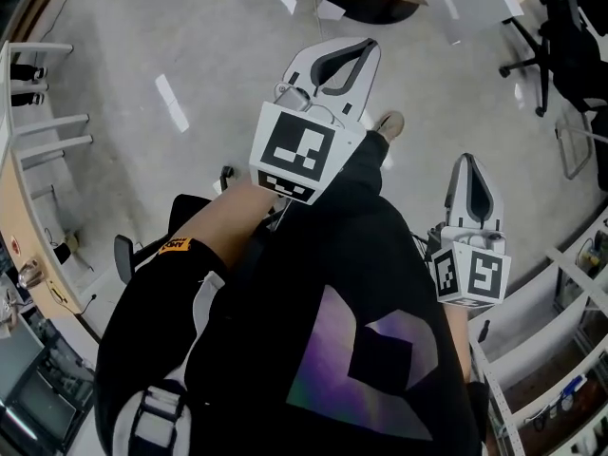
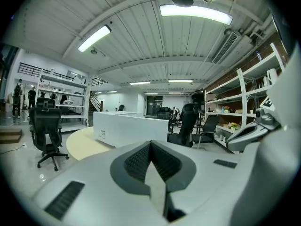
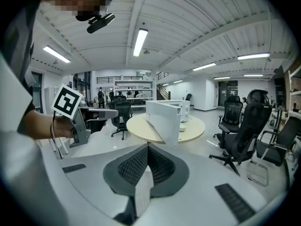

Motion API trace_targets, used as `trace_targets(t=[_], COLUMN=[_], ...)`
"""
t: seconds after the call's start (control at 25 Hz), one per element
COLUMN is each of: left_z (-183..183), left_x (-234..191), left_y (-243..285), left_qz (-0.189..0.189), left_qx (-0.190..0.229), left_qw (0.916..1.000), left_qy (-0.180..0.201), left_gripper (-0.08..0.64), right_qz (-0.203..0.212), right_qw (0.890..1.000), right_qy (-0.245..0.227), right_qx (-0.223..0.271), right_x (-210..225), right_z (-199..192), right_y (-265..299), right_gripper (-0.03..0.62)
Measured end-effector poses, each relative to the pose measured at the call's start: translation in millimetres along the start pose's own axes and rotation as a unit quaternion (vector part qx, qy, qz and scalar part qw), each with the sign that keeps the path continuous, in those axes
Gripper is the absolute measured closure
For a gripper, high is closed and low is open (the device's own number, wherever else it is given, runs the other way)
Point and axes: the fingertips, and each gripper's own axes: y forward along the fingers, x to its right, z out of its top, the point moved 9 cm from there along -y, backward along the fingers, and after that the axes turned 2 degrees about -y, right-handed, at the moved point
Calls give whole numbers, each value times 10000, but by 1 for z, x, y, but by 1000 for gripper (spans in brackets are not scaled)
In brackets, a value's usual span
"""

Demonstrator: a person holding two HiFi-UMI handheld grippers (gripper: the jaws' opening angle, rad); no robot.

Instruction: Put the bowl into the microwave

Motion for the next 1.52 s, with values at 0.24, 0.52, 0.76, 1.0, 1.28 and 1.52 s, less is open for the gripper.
trace_targets(t=[0.24,0.52,0.76,1.0,1.28,1.52], left_z=[-10,-13,4,22,40,49], left_x=[18,56,105,122,143,153], left_y=[21,67,134,195,250,286], left_qz=[-57,-394,-576,-717,-1166,-1364], left_qx=[-152,-262,-250,-313,-194,-113], left_qw=[9999,9989,9979,9969,9923,9904], left_qy=[-29,6,-161,-71,362,171], left_gripper=[515,515,515,515,515,515], right_qz=[90,110,31,-243,-374,-384], right_qw=[9999,9999,10000,9994,9990,9993], right_qy=[78,76,67,195,218,1], right_qx=[-75,-50,54,150,81,39], right_x=[23,65,135,200,248,276], right_z=[-5,-4,17,34,53,71], right_y=[12,32,42,62,81,95], right_gripper=[577,577,577,578,578,578])
